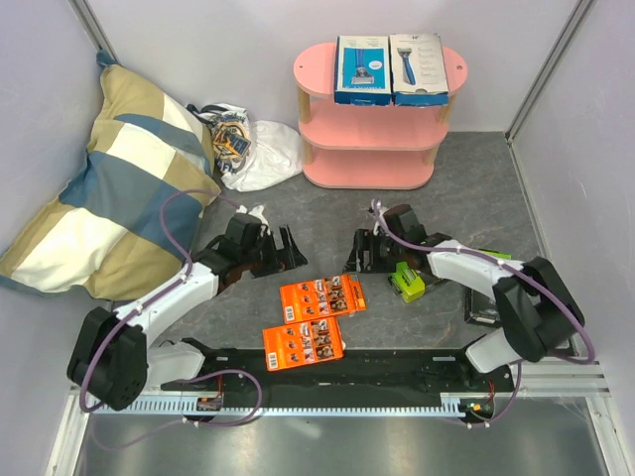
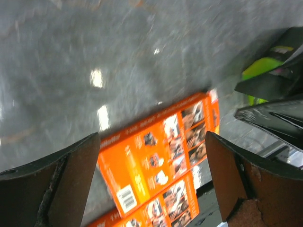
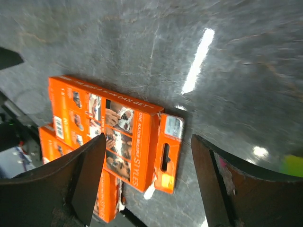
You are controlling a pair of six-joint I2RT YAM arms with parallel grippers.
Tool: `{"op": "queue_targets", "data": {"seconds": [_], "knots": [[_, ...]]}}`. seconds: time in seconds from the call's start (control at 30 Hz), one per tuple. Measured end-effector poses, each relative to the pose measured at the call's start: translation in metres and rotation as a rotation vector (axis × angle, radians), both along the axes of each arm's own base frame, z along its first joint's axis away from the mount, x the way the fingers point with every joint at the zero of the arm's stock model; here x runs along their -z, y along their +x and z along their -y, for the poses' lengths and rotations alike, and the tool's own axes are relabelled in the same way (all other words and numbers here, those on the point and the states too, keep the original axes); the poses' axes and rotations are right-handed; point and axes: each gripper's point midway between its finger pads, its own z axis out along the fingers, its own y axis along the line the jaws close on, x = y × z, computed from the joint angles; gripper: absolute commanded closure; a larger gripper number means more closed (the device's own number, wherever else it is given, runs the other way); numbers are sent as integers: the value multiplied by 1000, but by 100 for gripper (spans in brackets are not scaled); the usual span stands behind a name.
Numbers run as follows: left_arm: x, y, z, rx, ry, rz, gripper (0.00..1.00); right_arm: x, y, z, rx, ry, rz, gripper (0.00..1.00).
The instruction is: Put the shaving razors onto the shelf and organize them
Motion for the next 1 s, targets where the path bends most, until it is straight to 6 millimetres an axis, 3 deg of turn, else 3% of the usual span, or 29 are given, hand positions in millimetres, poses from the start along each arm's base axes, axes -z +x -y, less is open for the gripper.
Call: {"op": "queue_targets", "data": {"seconds": [0.2,0.47,0.7,1.0], "knots": [[24,-42,-5,-37,53,-96,3,33,-14,-21,-58,-44,-36,21],[64,-74,-13,-60,118,-231,4,36,-6,-39,-56,23,-1,28],[62,-52,13,-41,69,-220,4,36,-5,-44,-45,71,3,31],[63,0,27,-31,205,-232,3,36,2,-33,11,54,28,34]]}}
